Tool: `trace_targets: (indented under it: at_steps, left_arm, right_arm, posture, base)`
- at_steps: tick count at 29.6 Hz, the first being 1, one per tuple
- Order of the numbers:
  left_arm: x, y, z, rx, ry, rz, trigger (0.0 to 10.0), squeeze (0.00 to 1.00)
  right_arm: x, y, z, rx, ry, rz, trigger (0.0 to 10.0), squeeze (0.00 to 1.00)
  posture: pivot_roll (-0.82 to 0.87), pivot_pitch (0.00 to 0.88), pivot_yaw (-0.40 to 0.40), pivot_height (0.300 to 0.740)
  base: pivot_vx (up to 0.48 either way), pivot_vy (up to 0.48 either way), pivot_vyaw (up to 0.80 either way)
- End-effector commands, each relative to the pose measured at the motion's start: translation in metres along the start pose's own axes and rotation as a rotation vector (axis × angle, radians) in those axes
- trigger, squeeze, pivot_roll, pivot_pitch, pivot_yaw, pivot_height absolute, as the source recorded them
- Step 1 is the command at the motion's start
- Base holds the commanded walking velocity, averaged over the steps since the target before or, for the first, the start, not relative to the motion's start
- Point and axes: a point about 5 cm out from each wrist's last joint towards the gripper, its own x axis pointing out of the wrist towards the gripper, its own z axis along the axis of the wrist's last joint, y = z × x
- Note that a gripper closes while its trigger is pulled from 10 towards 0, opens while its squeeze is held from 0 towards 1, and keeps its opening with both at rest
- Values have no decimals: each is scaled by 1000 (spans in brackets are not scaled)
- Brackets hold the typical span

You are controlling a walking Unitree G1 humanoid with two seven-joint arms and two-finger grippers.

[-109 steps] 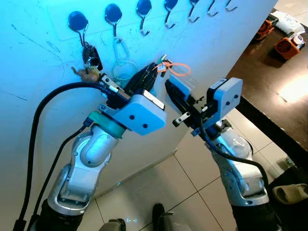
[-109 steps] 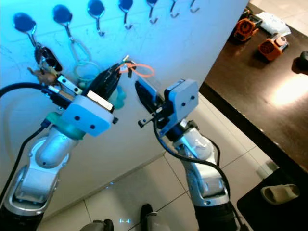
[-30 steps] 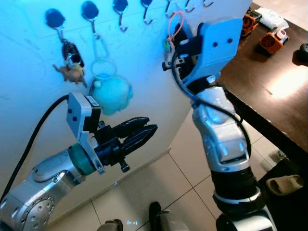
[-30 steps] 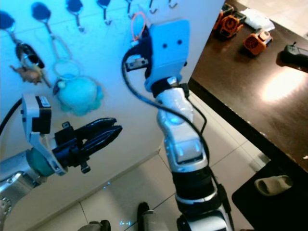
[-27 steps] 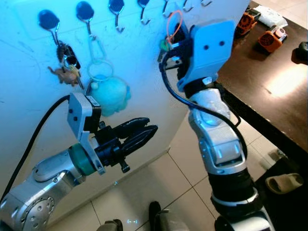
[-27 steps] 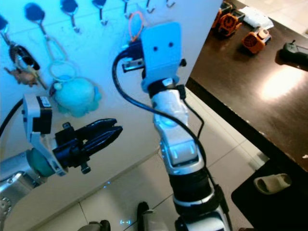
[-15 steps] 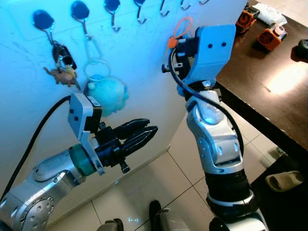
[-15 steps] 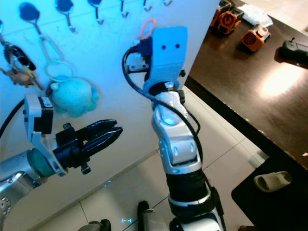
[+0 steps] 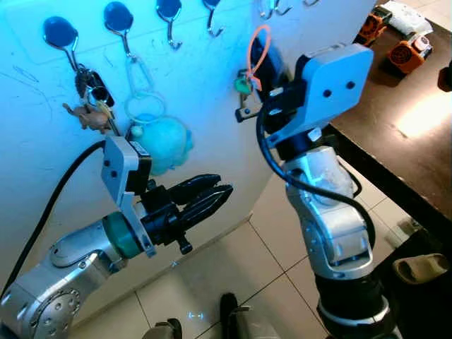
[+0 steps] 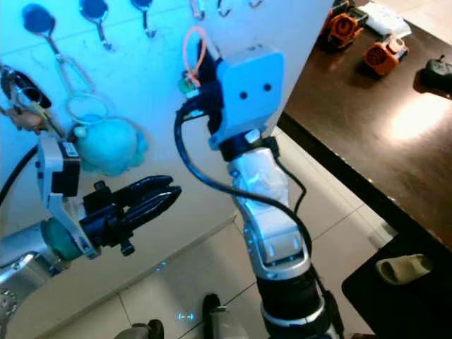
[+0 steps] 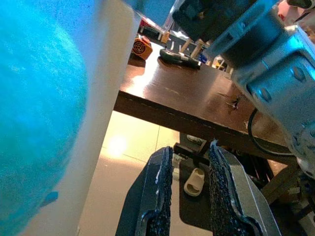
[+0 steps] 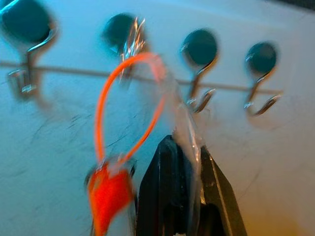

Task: Hang keys on a hook

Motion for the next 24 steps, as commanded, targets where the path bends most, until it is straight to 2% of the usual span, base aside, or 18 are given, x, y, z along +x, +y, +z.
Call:
trace_targets:
  at_steps: [1, 2, 3, 6, 8, 11, 13, 14, 16, 24]
  left_arm:
    - [1, -6, -1, -15, 3, -34, 10000, 0]
    - [2, -6, -1, -16, 4, -35, 10000, 0]
    - [1, -5, -1, -14, 6, -35, 10000, 0]
    - [1, -6, -1, -13, 8, -34, 10000, 0]
    - [-1, -5, -1, -14, 9, -26, 10000, 0]
    - [-1, -5, -2, -20, 12, -29, 10000, 0]
    - [0, -5, -2, -22, 14, -35, 10000, 0]
    - [2, -4, -2, -24, 15, -44, 10000, 0]
    - [3, -4, -2, -25, 13, -50, 10000, 0]
    - [6, -3, -3, -26, 15, -65, 10000, 0]
  right_arm:
    - [0, -2, 3, -9, -20, -20, 10000, 0]
    - [-2, -7, 2, -35, -22, -35, 10000, 0]
    - [-13, -13, -7, -49, 31, -49, 10000, 0]
    - [-21, -16, -14, -56, 73, -57, 10000, 0]
    - [-47, -22, -29, -90, 169, -57, 10000, 0]
    - [-64, -28, -38, -105, 232, -71, 10000, 0]
    - [-65, -33, -39, -117, 237, -85, 10000, 0]
    - [-62, -41, -36, -140, 223, -108, 10000, 0]
    - [-57, -44, -32, -152, 204, -117, 10000, 0]
    - [-38, -50, -15, -183, 119, -128, 10000, 0]
  posture:
    - [-52, 239, 29, 740]
    - [-51, 239, 27, 740]
    - [-49, 240, 25, 740]
    - [-49, 240, 25, 740]
    - [-47, 244, 29, 740]
    - [-60, 247, 34, 740]
    - [-70, 245, 42, 740]
    - [-81, 243, 48, 740]
    - [-83, 242, 48, 740]
    - [-95, 236, 55, 740]
  base:
    - [0, 0, 0]
    - [0, 0, 0]
    - [0, 0, 0]
    - [0, 0, 0]
    - [0, 0, 0]
    - [0, 0, 0]
    - [0, 0, 0]
    - [0, 0, 0]
    - [0, 0, 0]
    - [0, 0, 0]
